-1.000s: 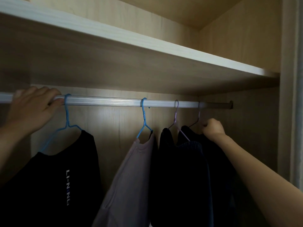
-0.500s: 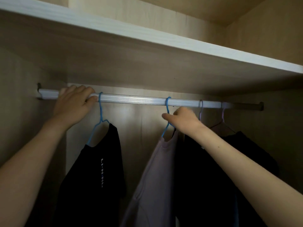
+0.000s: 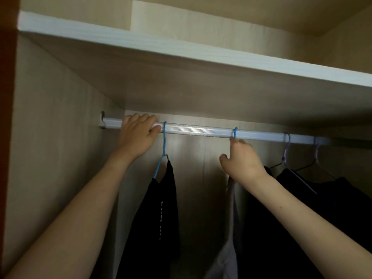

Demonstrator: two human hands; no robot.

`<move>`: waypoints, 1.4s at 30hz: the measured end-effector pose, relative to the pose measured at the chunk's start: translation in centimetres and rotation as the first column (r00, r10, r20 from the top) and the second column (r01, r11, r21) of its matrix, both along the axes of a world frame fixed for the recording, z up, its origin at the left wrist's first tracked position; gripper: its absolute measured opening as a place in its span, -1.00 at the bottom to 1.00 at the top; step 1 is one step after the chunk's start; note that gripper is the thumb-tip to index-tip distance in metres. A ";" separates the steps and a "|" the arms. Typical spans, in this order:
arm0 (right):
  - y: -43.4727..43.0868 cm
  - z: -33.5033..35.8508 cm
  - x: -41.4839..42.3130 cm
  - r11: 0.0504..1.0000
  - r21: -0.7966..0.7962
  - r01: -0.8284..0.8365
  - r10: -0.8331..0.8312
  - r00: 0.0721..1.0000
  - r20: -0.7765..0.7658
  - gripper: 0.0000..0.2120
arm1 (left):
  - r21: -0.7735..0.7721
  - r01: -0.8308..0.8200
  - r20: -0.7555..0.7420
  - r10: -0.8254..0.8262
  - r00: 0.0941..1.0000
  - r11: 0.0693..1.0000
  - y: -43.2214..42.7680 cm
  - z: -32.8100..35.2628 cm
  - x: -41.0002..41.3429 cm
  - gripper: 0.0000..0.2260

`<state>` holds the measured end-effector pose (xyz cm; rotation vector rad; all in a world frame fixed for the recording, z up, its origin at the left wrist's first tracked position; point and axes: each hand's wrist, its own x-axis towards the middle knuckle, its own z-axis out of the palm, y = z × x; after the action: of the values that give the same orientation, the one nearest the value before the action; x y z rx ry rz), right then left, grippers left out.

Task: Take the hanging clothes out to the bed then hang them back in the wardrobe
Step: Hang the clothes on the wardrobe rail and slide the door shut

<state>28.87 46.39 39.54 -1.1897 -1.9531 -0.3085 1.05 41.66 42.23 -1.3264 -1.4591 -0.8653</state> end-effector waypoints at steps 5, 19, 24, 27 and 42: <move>-6.2 1.5 -6.7 0.934 -0.111 -0.338 0.329 0.940 -0.093 -0.65 | 0.002 0.043 0.009 -0.043 0.999 0.999 -0.3 -0.1 0.2 -0.84; -3.7 0.5 -11.9 0.892 -0.269 -0.363 0.326 0.929 -0.175 -0.73 | -0.003 0.064 0.032 -0.064 0.997 0.998 -0.2 -0.2 0.2 -0.82; -2.0 0.2 -9.8 0.908 -0.274 -0.316 0.270 0.943 -0.193 -0.71 | -0.004 0.051 0.037 -0.050 0.998 0.999 0.1 0.0 0.0 -0.79; -1.2 0.0 -8.7 0.913 -0.284 -0.293 0.242 0.949 -0.201 -0.71 | -0.007 0.049 0.040 -0.049 0.998 0.999 0.2 0.0 -0.1 -0.80; -0.1 -0.5 -7.0 0.906 -0.309 -0.289 0.204 0.938 -0.279 -0.79 | 0.001 0.075 0.051 -0.075 0.996 0.997 0.3 -0.1 -0.2 -0.82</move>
<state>21.86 46.31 39.05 -1.1134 -1.9613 0.3149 0.86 42.01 42.08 -1.3763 -1.4566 -0.9541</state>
